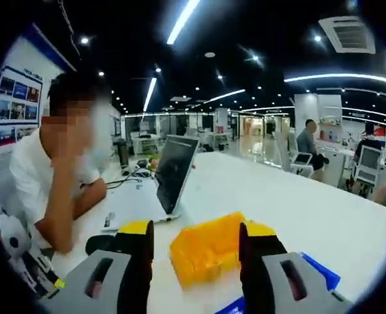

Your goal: Take apart the toy blocks one by one and place each separated block into its matching bin, sorting the blocks by their type until all the connected pieces are disassembled and separated into the correct bins

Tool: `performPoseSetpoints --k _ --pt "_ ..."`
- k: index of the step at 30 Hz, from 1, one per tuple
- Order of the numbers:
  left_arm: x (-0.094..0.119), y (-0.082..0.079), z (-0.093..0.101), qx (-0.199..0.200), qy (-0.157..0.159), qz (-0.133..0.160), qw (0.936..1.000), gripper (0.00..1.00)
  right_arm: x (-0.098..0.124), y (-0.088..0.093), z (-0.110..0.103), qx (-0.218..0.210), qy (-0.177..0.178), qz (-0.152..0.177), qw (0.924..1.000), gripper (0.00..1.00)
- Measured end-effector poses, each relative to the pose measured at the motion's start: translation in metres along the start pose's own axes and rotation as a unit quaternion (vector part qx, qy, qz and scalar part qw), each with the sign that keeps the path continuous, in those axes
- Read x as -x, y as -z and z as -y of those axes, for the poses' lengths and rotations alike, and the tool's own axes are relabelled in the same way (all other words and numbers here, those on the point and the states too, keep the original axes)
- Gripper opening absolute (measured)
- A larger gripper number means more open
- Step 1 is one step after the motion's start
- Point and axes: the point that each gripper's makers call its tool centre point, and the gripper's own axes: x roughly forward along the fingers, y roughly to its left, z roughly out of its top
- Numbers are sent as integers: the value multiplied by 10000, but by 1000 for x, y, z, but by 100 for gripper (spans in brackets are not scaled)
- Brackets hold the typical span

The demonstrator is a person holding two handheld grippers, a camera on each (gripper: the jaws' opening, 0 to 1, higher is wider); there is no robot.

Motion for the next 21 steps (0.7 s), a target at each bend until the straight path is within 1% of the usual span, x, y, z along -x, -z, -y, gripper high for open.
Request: performPoseSetpoints --k 2,3,4,5,6,7,8,9,10,12,13,16,18,19,20,21 --pt "-1 -1 4 5 60 34 10000 29 31 3 -21 -68 -2 161 9998 50" --pt "-1 -4 7 -37 121 92 9999 30 51 8 -30 -61 15 235 9997 49" --pt "-1 -7 10 -61 181 156 9997 30 67 11 -36 -7 16 328 9995 48" --pt "-1 -9 14 -61 241 188 9995 30 80 16 -37 3 30 382 9993 48" --pt "-2 -10 16 -60 287 207 9994 30 88 20 -38 -4 37 386 9992 47" --pt "-3 -11 18 -57 309 213 9993 30 102 28 -44 -10 40 380 9993 47" --pt "-5 -13 21 -70 334 205 9992 30 122 40 -53 -9 64 390 9992 47" --pt "-7 -13 23 -105 358 198 9991 30 137 48 -58 -24 112 396 9992 47" --pt "-10 -14 25 -131 386 192 9990 30 151 58 -62 -20 185 372 9991 46" --pt "-18 -18 30 -180 471 203 9985 30 180 83 -69 -226 433 237 9985 45" --pt "-21 -20 33 -218 524 207 9982 30 188 91 -72 -235 463 205 9984 45" --pt "-22 -21 35 -242 554 210 9980 31 193 95 -74 -267 510 171 9982 43" --pt "-38 -30 52 -434 846 232 9952 31 227 127 -83 -408 992 22 9942 43" --pt "-45 -35 61 -529 991 243 9934 31 241 145 -93 -461 1165 -52 9921 43" --pt "-54 -39 68 -529 1130 251 9919 32 248 162 -104 -454 1242 -204 9910 43" --pt "-63 -42 77 -456 1321 225 9899 32 253 177 -110 -453 1411 -359 9883 43"
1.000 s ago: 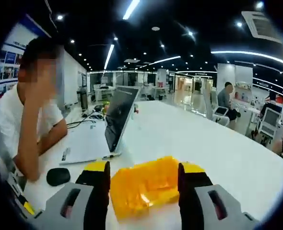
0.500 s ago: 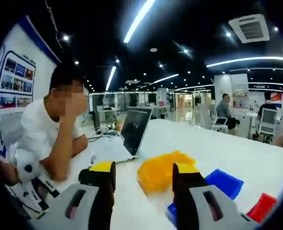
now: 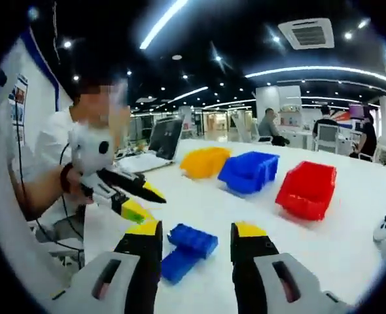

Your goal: Take apart the toy blocks one by one and place each separated block into its matching bin, sorting the blocks by their type until all the connected pieces are disassembled and separated into the correct bins

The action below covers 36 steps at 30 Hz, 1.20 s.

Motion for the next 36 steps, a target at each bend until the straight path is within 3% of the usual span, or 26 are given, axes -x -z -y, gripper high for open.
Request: performPoseSetpoints --k 4,9,12,13,15,19,20,21,22,23,26,29,32,35,36 --pt "-19 -6 8 136 279 21 9995 34 -7 27 -15 -217 134 -239 9994 44" --pt "-37 -2 12 112 366 -154 9992 35 -29 54 -20 71 306 -633 9975 45" --pt "-45 6 14 27 333 -317 9989 35 -36 62 -19 -167 270 -731 9968 41" --pt "-48 8 15 38 328 -353 9988 35 -36 56 -20 69 205 -589 9980 37" --pt "-51 10 19 118 367 -336 9987 33 -36 59 -18 218 258 -692 9970 28" --pt "-47 6 17 17 277 -327 9991 27 -31 63 -3 231 424 -766 9959 24" --pt "-46 -3 10 -283 85 -107 9995 24 -31 64 -1 248 419 -819 9955 24" --pt "-45 3 14 -459 109 -312 9984 24 -33 64 -3 275 382 -818 9955 24" --pt "-45 3 13 -718 21 -360 9968 24 -33 63 -3 298 397 -792 9956 24" --pt "-45 0 14 -798 6 -296 9964 24 -33 63 -3 356 427 -807 9952 24" --pt "-46 2 17 -1059 6 -490 9932 23 -34 63 -5 413 332 -808 9953 24" --pt "-48 -4 18 -2276 -269 -629 9714 23 -34 62 -6 368 320 -884 9949 24" --pt "-49 -7 25 -3393 -446 -744 9367 23 -35 62 -4 343 326 -872 9951 24" --pt "-47 -14 25 -3563 -532 -648 9306 23 -35 62 -5 350 340 -868 9950 24" --pt "-46 -21 23 -3492 -552 -537 9339 24 -35 62 -4 344 345 -857 9951 24"
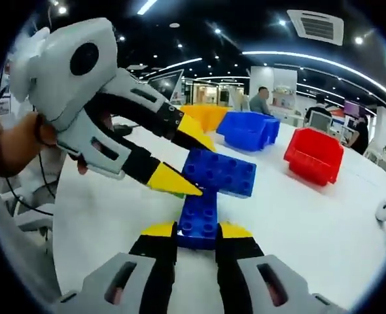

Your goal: Take apart the toy blocks one by one and place each separated block into its matching bin, sorting the blocks by their type until all the connected pieces are disassembled and separated into the correct bins

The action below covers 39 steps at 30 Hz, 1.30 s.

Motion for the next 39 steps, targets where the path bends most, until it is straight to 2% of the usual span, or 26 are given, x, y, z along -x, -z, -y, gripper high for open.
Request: performPoseSetpoints --k 2,4,5,7,8,10,12,14,15,16,18,21,22,23,26,27,32,33,34,35,36,37,39 --pt "4 -7 -18 447 -151 289 9985 24 -1 0 1 -18 -6 8 10000 24" --pt "7 -15 -39 1020 -275 631 9924 24 -1 0 2 -31 0 -8 10000 24" --pt "8 -19 -50 1399 -297 824 9863 24 -2 0 2 -30 0 -2 10000 24" --pt "13 -29 -71 2122 -316 1303 9680 24 -2 0 2 -11 0 40 10000 24" --pt "15 -34 -81 2384 -321 1551 9582 24 -1 0 2 4 -19 76 10000 24" --pt "18 -37 -103 2807 -473 1827 9411 24 1 0 1 28 -105 112 9999 24" --pt "16 -31 -123 3126 -681 1856 9291 24 2 1 2 44 -150 126 9998 24" --pt "12 -19 -145 3276 -1053 1745 9226 24 3 1 3 55 -214 152 9996 24" --pt "11 -16 -148 3300 -1110 1710 9217 24 3 1 3 49 -226 164 9996 24" --pt "8 -10 -157 3398 -1255 1629 9177 24 3 1 3 44 -238 175 9996 24" --pt "-1 4 -179 3797 -1491 1604 8988 24 4 1 3 22 -227 225 9995 24" --pt "-16 12 -196 3696 -1692 1440 9023 24 5 2 4 81 -210 238 9995 24" --pt "-22 13 -201 3708 -1724 1416 9015 24 6 2 4 112 -217 246 9994 24" --pt "-28 15 -206 3769 -1742 1406 8988 24 6 2 4 140 -217 248 9994 24" --pt "-45 25 -218 4212 -1820 1300 8790 24 7 1 3 276 -188 254 9991 24" --pt "-51 31 -220 4311 -1851 1203 8749 24 7 1 4 281 -180 253 9991 24" --pt "-73 47 -229 4497 -1848 1033 8677 24 10 2 6 255 -166 264 9992 24" --pt "-77 52 -230 4468 -1857 938 8701 24 11 3 6 197 -172 294 9992 25" --pt "-79 54 -230 4353 -1876 877 8761 24 11 3 6 172 -170 304 9992 25" --pt "-82 58 -233 4044 -1956 740 8904 24 11 3 6 151 -160 316 9993 25" --pt "-84 60 -233 3998 -1986 669 8923 24 12 3 7 156 -133 319 9993 25" --pt "-86 59 -232 4047 -1976 696 8902 24 12 3 7 186 -115 320 9992 25" --pt "-88 61 -232 4284 -1922 771 8795 16 13 3 9 277 -40 327 9991 25"
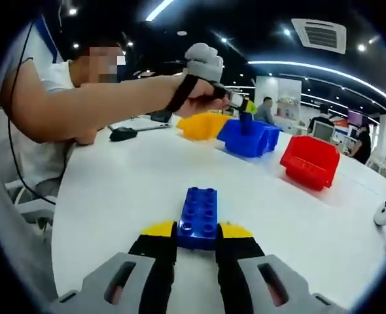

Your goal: Take apart the toy blocks one by one and place each separated block into its matching bin, sorting the blocks by their type until all the connected pieces are disassembled and separated into the correct bins

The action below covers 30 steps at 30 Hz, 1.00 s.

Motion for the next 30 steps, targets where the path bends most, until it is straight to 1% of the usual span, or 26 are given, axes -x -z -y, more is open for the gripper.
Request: performPoseSetpoints --k 1,5,7,8,9,10,11,12,13,14,15,16,17,18,19,20,22,23,27,30 --pt "-1 1 0 102 17 1 9999 17 0 0 0 35 10 5 10000 25" --pt "-1 1 -5 210 -31 -9 9998 21 4 -2 5 62 96 53 9999 25" --pt "1 2 -8 349 -52 -39 9994 21 7 -7 16 66 388 136 9991 25" --pt "4 5 -7 524 -21 -100 9986 21 8 -8 23 66 517 66 9986 25" --pt "7 7 -6 757 -4 -157 9970 21 8 -9 26 63 517 71 9986 25" --pt "8 9 -5 887 7 -204 9959 21 11 -10 30 1 544 72 9985 25" --pt "11 11 -4 1043 40 -245 9942 21 14 -10 34 -159 585 64 9981 25" --pt "14 12 -3 1040 117 -223 9943 21 15 -10 38 -368 636 57 9973 25" --pt "18 13 -1 1044 165 -212 9942 21 16 -11 41 -368 623 58 9974 25" --pt "22 13 2 969 203 -169 9949 21 18 -11 42 -395 612 53 9973 25" --pt "26 12 4 835 238 -115 9962 21 20 -10 43 -564 611 30 9965 25" --pt "30 12 6 753 255 -89 9968 21 21 -6 44 -722 619 -91 9954 25" --pt "35 12 9 625 347 -61 9974 19 21 -4 45 -662 576 -201 9959 25" --pt "42 10 14 508 491 24 9975 18 21 -5 45 -498 562 -253 9969 25" --pt "45 5 15 421 503 163 9977 17 21 -9 44 -260 508 -219 9981 25" --pt "53 -1 12 228 362 356 9985 13 23 -16 43 -107 520 -70 9986 25" --pt "60 -2 5 -56 54 366 9993 5 24 -24 43 -185 499 144 9985 25" --pt "63 -2 3 -178 -46 369 9991 4 23 -26 44 -300 494 223 9981 25" --pt "71 -3 3 -153 -108 462 9988 3 19 -20 47 -477 503 160 9975 24" --pt "81 -3 8 -58 -45 549 9985 3 21 -17 49 -612 525 162 9966 24"
